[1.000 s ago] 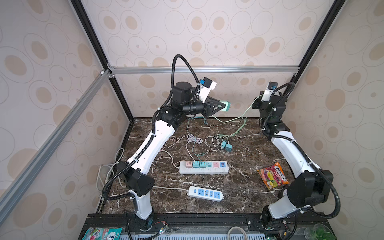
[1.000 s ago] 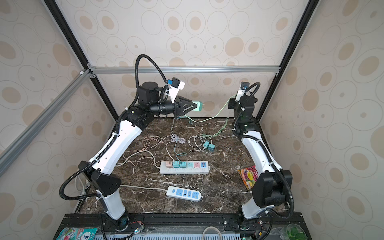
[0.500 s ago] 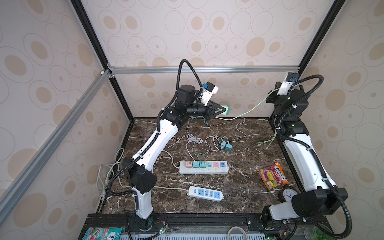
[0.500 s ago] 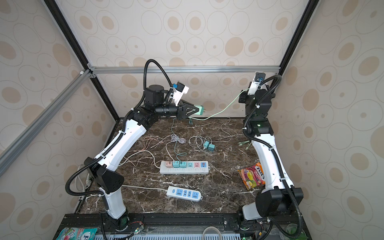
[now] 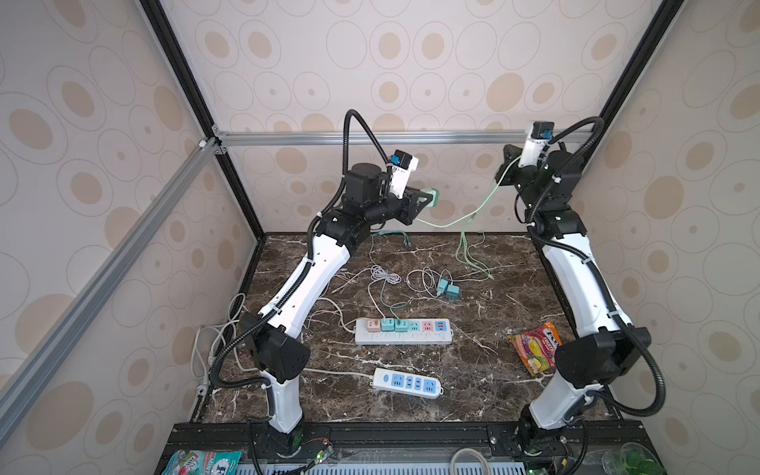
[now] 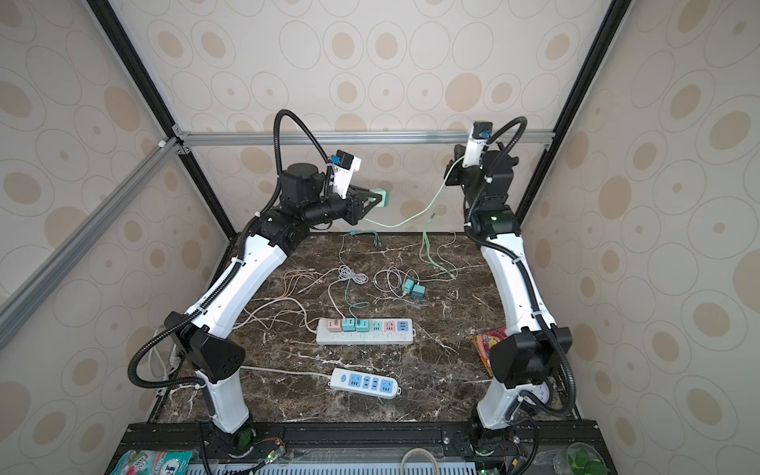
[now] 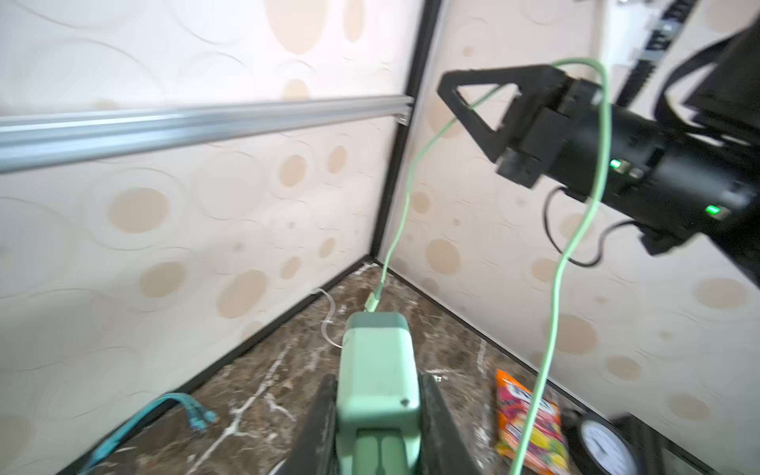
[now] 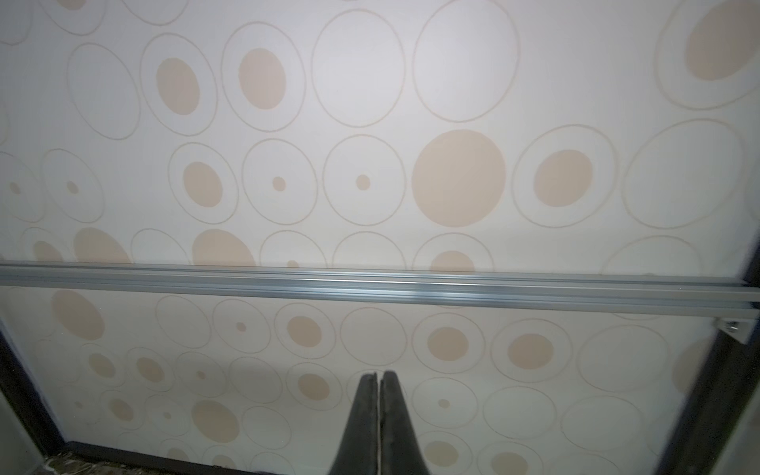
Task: Insert the plug
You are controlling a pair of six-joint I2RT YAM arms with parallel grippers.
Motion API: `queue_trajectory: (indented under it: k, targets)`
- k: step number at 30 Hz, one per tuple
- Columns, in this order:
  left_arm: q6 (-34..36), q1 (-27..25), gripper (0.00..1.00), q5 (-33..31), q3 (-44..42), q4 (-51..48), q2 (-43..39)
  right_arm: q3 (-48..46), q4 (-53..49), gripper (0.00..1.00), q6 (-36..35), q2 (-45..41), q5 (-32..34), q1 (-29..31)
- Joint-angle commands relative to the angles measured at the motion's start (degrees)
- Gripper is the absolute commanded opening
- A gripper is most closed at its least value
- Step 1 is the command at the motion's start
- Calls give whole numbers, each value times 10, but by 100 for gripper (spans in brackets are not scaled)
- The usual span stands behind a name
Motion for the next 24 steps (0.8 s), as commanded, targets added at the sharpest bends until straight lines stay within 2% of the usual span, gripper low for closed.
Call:
queue_trajectory:
  k: [1,4,7,9,11,13,14,16,18,19,22,23,24]
  targets:
    - [22,21,0,-189,24,92,-2,80,22,0,14,65,-39,33]
    - [56,34,0,-285,-26,204,-12,156,73,0,19,146,-35,58]
    - [74,52,0,-333,-80,325,-18,252,82,0,19,236,-29,85]
    - [95,58,0,-344,-91,365,-12,289,74,0,5,282,-35,96]
    - [109,59,0,-361,-109,369,-6,278,60,0,-1,306,-38,103]
    - [102,59,0,-348,-150,356,-8,209,51,4,-6,302,-38,106]
    - [99,59,0,-336,-173,353,-10,169,55,10,-9,293,-40,106]
    - [92,59,0,-318,-217,340,-12,72,55,32,-27,269,-51,106]
    - [87,59,0,-312,-239,314,-8,19,18,52,-59,246,-83,106]
    - [86,59,0,-311,-246,303,-6,-5,-12,59,-84,234,-97,106]
    - [81,59,0,-301,-261,292,-3,-91,-47,72,-141,186,-112,105]
    - [79,59,0,-300,-262,291,-3,-122,-47,80,-162,169,-120,105]
    - [75,60,0,-300,-262,288,-2,-159,-46,99,-189,146,-133,105]
